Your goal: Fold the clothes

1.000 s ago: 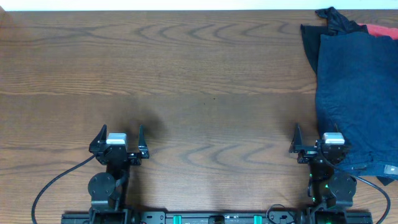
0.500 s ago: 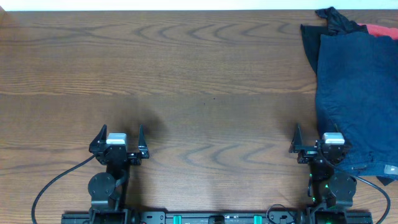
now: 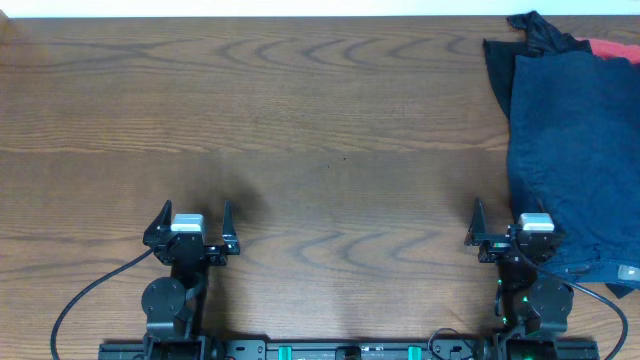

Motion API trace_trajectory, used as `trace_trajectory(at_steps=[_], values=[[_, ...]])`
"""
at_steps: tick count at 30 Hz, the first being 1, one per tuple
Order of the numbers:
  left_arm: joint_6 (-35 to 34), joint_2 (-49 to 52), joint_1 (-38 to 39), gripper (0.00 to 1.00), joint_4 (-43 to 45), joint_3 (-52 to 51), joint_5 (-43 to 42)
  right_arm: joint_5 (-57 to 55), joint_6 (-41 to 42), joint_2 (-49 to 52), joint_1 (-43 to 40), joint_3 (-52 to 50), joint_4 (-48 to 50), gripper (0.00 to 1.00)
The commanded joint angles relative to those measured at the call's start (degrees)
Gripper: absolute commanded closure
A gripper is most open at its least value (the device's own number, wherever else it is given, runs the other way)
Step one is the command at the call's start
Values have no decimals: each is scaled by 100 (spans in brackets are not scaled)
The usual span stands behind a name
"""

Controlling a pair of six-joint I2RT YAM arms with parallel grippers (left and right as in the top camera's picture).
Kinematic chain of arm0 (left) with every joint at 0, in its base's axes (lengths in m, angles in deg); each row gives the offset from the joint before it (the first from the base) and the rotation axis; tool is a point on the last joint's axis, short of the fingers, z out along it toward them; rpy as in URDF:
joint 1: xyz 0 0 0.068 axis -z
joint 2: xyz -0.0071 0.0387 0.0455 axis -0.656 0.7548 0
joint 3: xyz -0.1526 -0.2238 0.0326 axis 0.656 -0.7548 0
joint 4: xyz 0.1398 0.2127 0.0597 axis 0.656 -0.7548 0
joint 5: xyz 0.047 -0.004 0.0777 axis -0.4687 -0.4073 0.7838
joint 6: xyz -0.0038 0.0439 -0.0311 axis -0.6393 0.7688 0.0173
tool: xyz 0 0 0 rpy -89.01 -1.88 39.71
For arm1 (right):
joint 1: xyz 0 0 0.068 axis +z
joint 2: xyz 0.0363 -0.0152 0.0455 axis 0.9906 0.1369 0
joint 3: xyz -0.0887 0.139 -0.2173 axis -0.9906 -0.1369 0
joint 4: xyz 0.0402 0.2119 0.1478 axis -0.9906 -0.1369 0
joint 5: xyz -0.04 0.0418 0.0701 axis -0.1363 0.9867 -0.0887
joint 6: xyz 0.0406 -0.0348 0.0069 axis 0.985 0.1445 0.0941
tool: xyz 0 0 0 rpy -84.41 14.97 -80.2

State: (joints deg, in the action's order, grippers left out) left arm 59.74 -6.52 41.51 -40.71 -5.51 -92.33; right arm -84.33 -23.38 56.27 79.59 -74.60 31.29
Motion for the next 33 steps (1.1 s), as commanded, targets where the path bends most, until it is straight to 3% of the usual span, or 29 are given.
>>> trace_trajectory(at_steps=[1,30,33], values=[[37,-35,-24,2,-129,-129,-120,39,-4,-22,-39,-4,-24,1],[28,-35,-22,2,-125,-129,-122,79,-2,-22,-39,-4,-24,1],[-415,-35,-24,2,-127,-129,-118,61,-4,-22,-39,-4,-24,1]])
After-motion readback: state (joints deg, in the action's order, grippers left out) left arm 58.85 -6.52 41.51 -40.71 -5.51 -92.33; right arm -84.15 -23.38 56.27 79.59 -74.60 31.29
